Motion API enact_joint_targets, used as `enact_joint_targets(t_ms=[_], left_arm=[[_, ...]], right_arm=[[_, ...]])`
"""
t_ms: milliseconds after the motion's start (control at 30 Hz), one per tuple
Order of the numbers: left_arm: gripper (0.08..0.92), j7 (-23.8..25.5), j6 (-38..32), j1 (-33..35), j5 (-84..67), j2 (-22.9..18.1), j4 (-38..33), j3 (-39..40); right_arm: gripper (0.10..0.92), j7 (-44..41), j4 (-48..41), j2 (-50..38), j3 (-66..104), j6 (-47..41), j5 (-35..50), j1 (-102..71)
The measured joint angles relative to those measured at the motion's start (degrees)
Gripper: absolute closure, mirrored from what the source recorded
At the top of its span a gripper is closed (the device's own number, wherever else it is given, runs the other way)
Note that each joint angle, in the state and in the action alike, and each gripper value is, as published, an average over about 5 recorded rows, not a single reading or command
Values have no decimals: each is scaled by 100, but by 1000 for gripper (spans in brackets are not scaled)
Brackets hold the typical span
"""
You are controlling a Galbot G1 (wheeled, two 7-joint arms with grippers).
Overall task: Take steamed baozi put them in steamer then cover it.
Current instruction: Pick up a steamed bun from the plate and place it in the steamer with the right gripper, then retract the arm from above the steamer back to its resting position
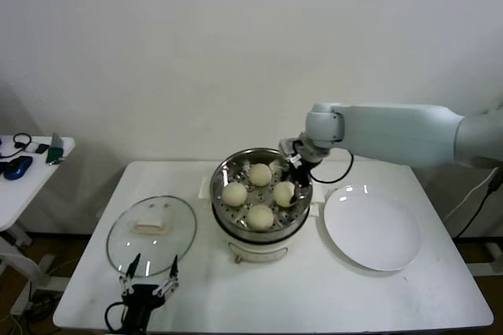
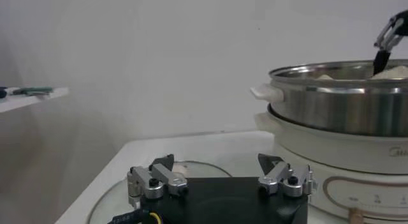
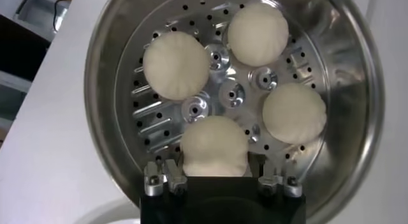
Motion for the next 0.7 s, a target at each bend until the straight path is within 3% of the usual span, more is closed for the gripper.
enact_joint_targets(t_ms=[100, 333, 700], left_arm=[[177, 0, 0, 0, -3, 0, -2, -4], [177, 8, 14, -5, -5, 1, -32, -9], [177, 25, 111, -16, -13, 45, -151, 2]], right_arm=[[337, 10, -94, 47, 45, 3, -48, -93], [210, -61, -220, 67, 117, 93, -72, -119], [202, -270, -113, -427, 494, 159, 839, 429]])
